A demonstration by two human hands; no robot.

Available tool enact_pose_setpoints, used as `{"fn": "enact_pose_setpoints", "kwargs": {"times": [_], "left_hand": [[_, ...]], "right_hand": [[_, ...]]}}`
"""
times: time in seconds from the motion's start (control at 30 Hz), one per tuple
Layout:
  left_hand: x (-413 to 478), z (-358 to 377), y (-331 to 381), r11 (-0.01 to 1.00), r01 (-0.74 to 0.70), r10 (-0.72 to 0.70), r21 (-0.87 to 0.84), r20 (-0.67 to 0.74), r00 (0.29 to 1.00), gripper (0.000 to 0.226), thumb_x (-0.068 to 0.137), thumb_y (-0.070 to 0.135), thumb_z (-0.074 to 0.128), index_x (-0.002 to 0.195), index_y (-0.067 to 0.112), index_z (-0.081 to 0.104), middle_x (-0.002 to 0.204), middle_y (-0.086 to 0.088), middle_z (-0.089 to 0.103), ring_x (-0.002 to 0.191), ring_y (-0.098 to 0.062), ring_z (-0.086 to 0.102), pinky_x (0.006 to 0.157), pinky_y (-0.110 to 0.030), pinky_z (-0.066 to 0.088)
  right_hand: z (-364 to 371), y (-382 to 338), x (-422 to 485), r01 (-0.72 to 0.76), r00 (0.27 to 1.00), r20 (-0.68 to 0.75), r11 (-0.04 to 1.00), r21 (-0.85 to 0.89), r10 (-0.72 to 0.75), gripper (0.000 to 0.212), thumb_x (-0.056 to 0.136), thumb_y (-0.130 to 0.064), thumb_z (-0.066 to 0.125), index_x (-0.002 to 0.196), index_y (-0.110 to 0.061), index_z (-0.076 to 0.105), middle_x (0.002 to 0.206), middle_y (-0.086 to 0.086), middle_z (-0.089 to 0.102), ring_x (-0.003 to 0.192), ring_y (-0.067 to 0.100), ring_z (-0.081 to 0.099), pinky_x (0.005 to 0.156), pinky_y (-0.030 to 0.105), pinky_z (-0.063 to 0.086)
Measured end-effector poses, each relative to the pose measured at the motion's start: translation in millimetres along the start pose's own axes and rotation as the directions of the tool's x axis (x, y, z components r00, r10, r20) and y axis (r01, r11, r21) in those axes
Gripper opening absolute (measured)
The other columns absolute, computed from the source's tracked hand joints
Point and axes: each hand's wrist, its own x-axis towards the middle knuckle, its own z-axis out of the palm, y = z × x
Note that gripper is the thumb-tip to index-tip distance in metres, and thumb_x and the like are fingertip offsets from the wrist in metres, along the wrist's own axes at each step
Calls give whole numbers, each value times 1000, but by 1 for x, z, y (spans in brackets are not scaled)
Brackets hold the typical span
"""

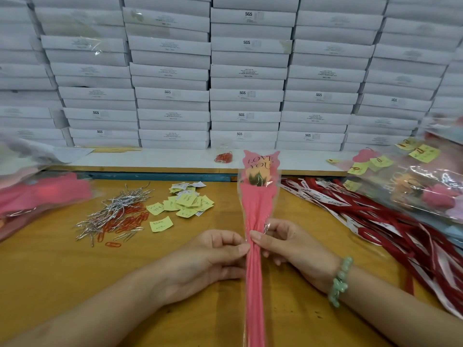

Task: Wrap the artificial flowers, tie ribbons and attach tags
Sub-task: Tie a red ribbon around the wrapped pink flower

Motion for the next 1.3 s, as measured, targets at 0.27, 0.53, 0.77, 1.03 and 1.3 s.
{"fn": "enact_pose_setpoints", "kwargs": {"times": [0.27, 0.53, 0.77, 1.03, 1.3], "left_hand": [[0, 0, 0, 1000, 11, -11, 15, -21, 1000, 41, 80, 15, 75, 112, -8, 65, 106, -19, 68, 90, -19, 68, 80, -28, 57], [0, -1, -1, 996, 10, -8, 87, -24, 1000, 25, 85, 12, 70, 106, -2, 69, 92, -11, 70, 84, -18, 67, 86, -30, 55], [-1, -1, -5, 996, -45, 48, 72, -38, 998, 22, 81, 14, 71, 100, 1, 71, 85, -10, 68, 77, -16, 65, 81, -28, 55], [-1, -3, -8, 994, -76, 77, 81, -8, 997, 22, 83, 12, 71, 102, 2, 71, 88, -12, 68, 80, -18, 65, 82, -29, 55], [-3, -3, -5, 995, -67, 66, 72, 23, 998, 19, 84, 10, 70, 102, 5, 67, 89, -10, 65, 80, -17, 64, 80, -29, 56]], "right_hand": [[-1, 2, -1, 31, 999, -8, 999, 24, -31, 21, 72, -37, 69, 85, -20, 69, 70, -10, 64, 59, 0, 54, 50, 12, 41], [-3, 5, -1, 41, 999, 5, 999, 26, -41, 27, 71, -42, 71, 87, -20, 72, 72, -9, 65, 61, 0, 55, 51, 12, 42], [-19, -1, 2, -82, 978, 206, 982, 173, 45, 22, 78, -25, 69, 95, -10, 67, 75, -4, 66, 64, 4, 58, 53, 13, 47], [-22, 3, 3, -80, 972, 231, 990, 116, 51, 28, 78, -15, 72, 105, -6, 68, 92, 4, 70, 74, 8, 64, 58, 14, 49], [-15, 6, 1, 25, 987, 158, 996, 81, -37, 20, 76, -16, 73, 95, -19, 72, 95, 1, 73, 78, 6, 66, 57, 14, 49]]}}
